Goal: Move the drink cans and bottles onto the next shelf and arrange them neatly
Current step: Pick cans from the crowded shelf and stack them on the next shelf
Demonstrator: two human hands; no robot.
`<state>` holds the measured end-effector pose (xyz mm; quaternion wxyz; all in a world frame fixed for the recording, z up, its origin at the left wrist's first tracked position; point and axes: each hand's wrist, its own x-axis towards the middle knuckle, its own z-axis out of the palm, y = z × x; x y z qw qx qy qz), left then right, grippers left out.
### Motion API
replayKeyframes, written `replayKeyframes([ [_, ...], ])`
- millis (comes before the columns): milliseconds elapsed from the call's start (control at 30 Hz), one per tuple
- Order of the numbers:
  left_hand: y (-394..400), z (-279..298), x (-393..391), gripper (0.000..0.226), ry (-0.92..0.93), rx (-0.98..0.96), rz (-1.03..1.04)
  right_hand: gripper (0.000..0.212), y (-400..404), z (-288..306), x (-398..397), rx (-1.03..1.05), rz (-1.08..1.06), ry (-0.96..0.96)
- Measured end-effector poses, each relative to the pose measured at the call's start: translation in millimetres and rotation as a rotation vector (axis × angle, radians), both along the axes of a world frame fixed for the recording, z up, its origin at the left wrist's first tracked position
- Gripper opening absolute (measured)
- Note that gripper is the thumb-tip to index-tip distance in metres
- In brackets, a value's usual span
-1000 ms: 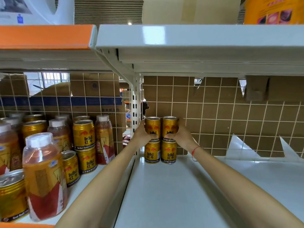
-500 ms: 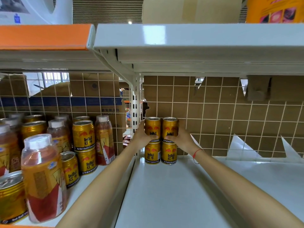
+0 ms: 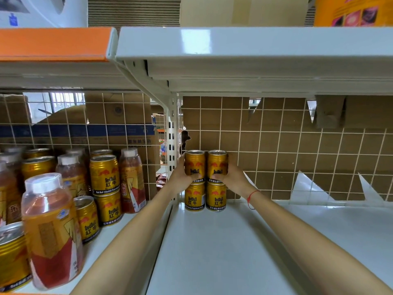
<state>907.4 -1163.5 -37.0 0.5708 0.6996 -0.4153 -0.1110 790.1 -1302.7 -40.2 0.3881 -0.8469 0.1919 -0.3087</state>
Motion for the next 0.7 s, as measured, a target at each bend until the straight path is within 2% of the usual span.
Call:
replayKeyframes([
  [167,-0.4,-1.4,-3.2,0.086,-0.003,-0.009,0.006,0.065,1.2,0.9,-1.8,0.01,0.001,0.023],
  [367,6.7,-11.2,-20.2,0.071,0.037,-0.016,0.162,0.058,16.4,-4.5,-17.5,0.038,-0.054,0.009],
  [567,32.6,-11.7,-55.1,0.041,-0.175,0.033,0.243,0.029,37.3,-0.7,-46.0,-0.084,-0.129,0.098],
  [700,56.8,-6.3,-68.5,0.037,-0.35,0.141,0.23,0.031,59.5,4.8,-66.3,-0.238,-0.1,0.185],
])
